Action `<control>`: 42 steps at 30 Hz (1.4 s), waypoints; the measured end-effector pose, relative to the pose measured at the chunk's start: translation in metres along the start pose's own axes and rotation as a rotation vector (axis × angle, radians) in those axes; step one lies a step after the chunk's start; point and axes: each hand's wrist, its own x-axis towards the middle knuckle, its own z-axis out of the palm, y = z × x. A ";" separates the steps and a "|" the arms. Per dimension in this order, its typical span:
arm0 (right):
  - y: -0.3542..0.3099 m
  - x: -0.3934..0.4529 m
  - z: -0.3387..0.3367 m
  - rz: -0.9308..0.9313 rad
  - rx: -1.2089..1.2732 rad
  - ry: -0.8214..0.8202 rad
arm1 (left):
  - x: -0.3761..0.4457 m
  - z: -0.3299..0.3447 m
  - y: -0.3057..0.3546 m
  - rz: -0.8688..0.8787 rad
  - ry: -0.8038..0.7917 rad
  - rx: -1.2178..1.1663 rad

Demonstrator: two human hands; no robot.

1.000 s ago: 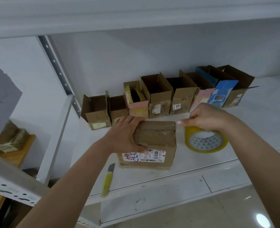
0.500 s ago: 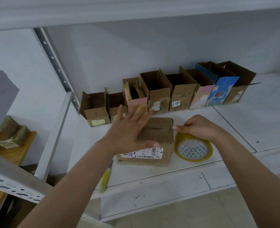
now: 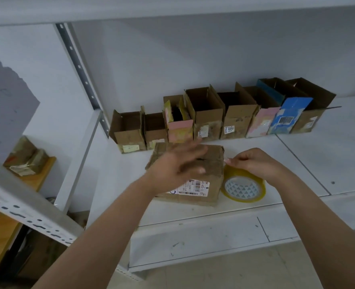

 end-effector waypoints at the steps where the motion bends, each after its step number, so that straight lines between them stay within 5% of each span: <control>1: 0.001 -0.001 0.001 -0.007 0.008 0.015 | -0.008 -0.005 -0.005 -0.063 0.242 -0.161; 3: 0.003 -0.001 0.005 -0.029 0.035 0.060 | -0.028 -0.009 -0.019 -0.326 0.674 -0.290; 5: 0.002 0.000 0.009 -0.042 0.040 0.100 | -0.049 -0.004 -0.036 -0.691 0.761 -0.175; 9: 0.001 0.000 0.010 -0.029 0.038 0.105 | -0.090 0.038 -0.056 -1.179 0.091 0.172; 11: 0.001 0.000 0.010 -0.027 0.046 0.092 | -0.102 0.056 -0.056 -1.229 -0.004 0.231; 17: 0.002 0.001 0.009 -0.018 0.041 0.076 | -0.105 0.054 -0.060 -1.230 -0.022 0.240; 20: 0.005 0.001 0.007 -0.024 0.035 0.066 | -0.096 0.024 -0.053 -1.216 0.329 -0.039; 23: 0.005 0.001 0.006 -0.048 0.042 0.039 | -0.058 -0.018 -0.021 -0.893 0.637 -0.119; 27: 0.009 0.003 0.003 -0.066 0.061 0.010 | 0.016 -0.026 0.043 -0.492 0.330 -0.449; 31: 0.015 0.001 -0.005 -0.060 0.128 -0.078 | 0.066 0.020 0.068 -0.513 0.010 -0.587; 37: 0.036 -0.015 -0.024 -0.058 0.341 -0.239 | 0.075 0.045 0.047 -0.532 0.049 -0.532; 42: 0.036 -0.004 -0.017 -0.041 -0.001 -0.107 | 0.072 0.048 0.044 -0.470 0.093 -0.522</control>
